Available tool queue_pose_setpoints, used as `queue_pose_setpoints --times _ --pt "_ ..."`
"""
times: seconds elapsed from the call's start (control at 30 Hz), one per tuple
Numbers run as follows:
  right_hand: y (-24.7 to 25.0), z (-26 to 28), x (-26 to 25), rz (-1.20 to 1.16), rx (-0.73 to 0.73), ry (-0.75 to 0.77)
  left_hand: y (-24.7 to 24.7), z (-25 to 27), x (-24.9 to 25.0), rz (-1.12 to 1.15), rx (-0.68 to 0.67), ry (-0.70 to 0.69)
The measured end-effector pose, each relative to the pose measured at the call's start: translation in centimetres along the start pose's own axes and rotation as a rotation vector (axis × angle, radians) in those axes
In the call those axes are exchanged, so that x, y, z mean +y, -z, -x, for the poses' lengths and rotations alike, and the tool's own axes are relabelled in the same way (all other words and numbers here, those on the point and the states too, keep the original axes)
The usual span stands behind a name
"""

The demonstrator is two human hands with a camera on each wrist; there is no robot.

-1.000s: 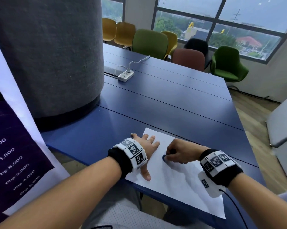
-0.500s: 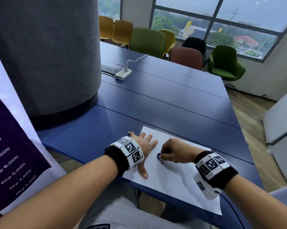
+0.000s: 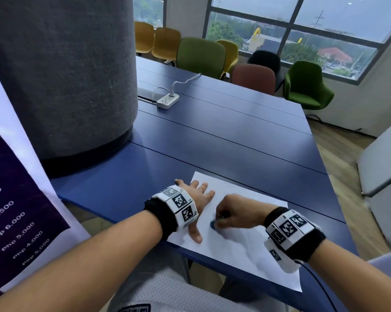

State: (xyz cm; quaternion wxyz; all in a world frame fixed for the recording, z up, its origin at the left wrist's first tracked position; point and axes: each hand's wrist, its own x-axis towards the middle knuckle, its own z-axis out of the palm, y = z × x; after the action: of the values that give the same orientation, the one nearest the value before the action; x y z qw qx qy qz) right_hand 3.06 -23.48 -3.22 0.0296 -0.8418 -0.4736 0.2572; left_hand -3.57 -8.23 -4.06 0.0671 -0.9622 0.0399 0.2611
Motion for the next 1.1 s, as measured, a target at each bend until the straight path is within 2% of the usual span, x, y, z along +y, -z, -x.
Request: queue_pose_setpoints --times 0.07,0.1,0.2,0.23,0.27,0.37,0.4,0.5,0.53,0.63,0.67,0.73,0.83,0.87,0.97,1.0,1.03,1.1 --pt "-0.1 -0.4 0.3 0.012 0.119 -0.005 -0.1 0.0 0.0 -0.001 0.009 -0.003" --pt "-0.2 -0.2 0.2 0.005 0.102 0.01 -0.2 -0.1 -0.1 0.004 0.012 -0.005" --pt "-0.5 1.0 -0.6 -0.059 -0.162 0.025 -0.1 -0.1 -0.1 0.032 -0.007 0.0" --pt "-0.3 1.1 -0.8 -0.073 -0.202 0.01 0.0 -0.1 -0.1 0.031 -0.013 0.003" --pt "-0.2 0.9 -0.7 -0.067 -0.173 -0.006 0.0 0.0 -0.1 0.027 -0.016 0.004" --pt "-0.1 0.1 -0.2 -0.007 0.08 -0.012 -0.1 0.0 0.0 0.017 0.0 -0.001" --pt "-0.3 0.2 -0.2 -0.011 0.085 0.001 -0.1 0.0 0.0 0.02 0.003 -0.001" --pt "-0.7 1.1 -1.0 -0.07 -0.136 0.024 -0.1 -0.1 0.0 0.031 -0.014 0.01" --pt "-0.7 1.1 -1.0 -0.062 -0.146 0.013 -0.1 -0.1 0.1 0.028 -0.019 0.012" --pt "0.0 -0.1 0.2 0.001 0.11 -0.055 -0.2 -0.1 0.1 0.018 -0.008 0.011" --pt "0.0 -0.3 0.5 -0.001 0.155 -0.067 -0.2 -0.1 0.1 0.022 -0.002 0.008" --pt "-0.1 0.0 0.4 -0.017 0.072 -0.042 -0.2 -0.1 0.0 0.033 -0.003 0.009" --pt "0.3 1.3 -0.4 -0.07 -0.206 -0.055 -0.2 -0.1 0.0 0.038 -0.017 0.012" --pt "0.5 1.2 -0.3 -0.079 -0.187 -0.065 -0.2 -0.1 0.0 0.032 -0.018 0.012" --pt "0.5 0.4 0.6 -0.054 0.107 -0.084 -0.3 -0.2 0.1 0.027 -0.001 0.009" --pt "0.2 0.4 0.8 -0.05 0.133 -0.084 -0.3 -0.2 0.1 0.03 0.003 0.008" --pt "-0.1 0.6 0.9 -0.052 0.099 -0.072 -0.3 -0.2 0.1 0.031 0.003 0.008" --pt "-0.1 1.3 0.4 -0.08 -0.101 -0.072 -0.3 -0.3 0.1 0.033 -0.007 0.013"
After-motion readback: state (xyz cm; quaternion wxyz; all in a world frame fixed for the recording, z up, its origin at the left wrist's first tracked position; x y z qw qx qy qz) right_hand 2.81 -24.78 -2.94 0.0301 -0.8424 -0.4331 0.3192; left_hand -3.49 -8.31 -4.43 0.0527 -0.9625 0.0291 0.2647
